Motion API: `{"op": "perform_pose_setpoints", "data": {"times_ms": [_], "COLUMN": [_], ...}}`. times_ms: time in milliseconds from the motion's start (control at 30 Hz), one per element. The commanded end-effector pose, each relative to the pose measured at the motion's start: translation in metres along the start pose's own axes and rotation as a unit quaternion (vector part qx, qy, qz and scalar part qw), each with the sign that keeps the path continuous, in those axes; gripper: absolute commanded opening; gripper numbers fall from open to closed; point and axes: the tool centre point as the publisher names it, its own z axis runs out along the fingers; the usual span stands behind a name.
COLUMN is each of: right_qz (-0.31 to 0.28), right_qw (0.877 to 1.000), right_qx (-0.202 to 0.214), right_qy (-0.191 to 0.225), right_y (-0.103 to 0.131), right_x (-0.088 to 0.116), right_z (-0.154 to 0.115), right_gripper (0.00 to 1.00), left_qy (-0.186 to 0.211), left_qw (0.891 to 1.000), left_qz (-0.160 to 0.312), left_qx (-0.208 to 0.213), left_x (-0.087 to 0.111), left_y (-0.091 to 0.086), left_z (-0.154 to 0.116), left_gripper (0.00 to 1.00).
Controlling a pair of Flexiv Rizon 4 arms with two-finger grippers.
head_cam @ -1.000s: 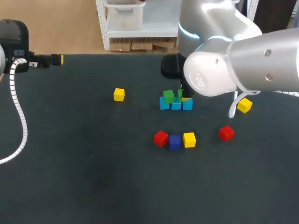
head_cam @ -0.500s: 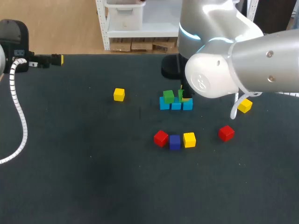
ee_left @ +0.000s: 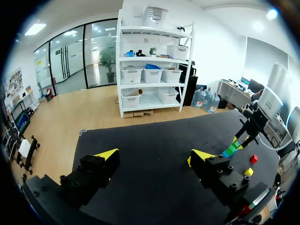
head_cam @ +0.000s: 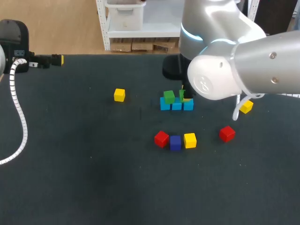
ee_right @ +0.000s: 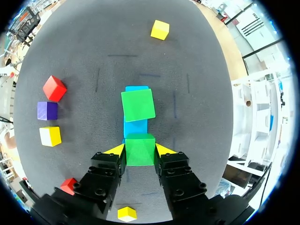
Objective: Place the blue cubes, place green cubes on the blue cubes, place the yellow cubes on the green cubes, then place the red cubes on the yellow cubes, and place purple cube on the red cubes.
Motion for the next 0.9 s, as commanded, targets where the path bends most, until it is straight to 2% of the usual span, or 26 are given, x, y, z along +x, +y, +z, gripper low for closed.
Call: {"op": "perform_pose_setpoints", "data": {"times_ms": [33,367,533,700,900], "right_qz": [0.0,-0.004,-0.005,-0.003,-0.002], "right_qw": [1.0,1.0,1.0,1.0,1.0], "right_qx": [0.004,0.001,-0.001,0.0,0.004], "right_qy": [-0.004,-0.004,-0.002,0.0,0.001], "right_y": [0.0035,0.0062,0.0064,0.0052,0.0032], "right_x": [0.0018,-0.0012,-0.0011,0.0001,0.0005], "right_z": [-0.0016,-0.002,0.0004,0.0015,0.001], "right_gripper": [0.0,0.0,0.04,0.11,0.12], "left_qy": [-0.001,-0.001,-0.001,-0.001,-0.001], "left_qw": [1.0,1.0,1.0,1.0,1.0], "left_qz": [0.001,0.001,0.001,0.001,0.001], "left_qx": [0.014,0.014,0.014,0.014,0.014], "left_x": [0.0,0.0,0.0,0.0,0.0], "left_y": [0.0038,0.0038,0.0038,0.0038,0.0038], "left_z": [-0.0003,-0.0003,-0.0003,-0.0003,-0.0003], "left_gripper": [1.0,1.0,1.0,1.0,1.0]}}
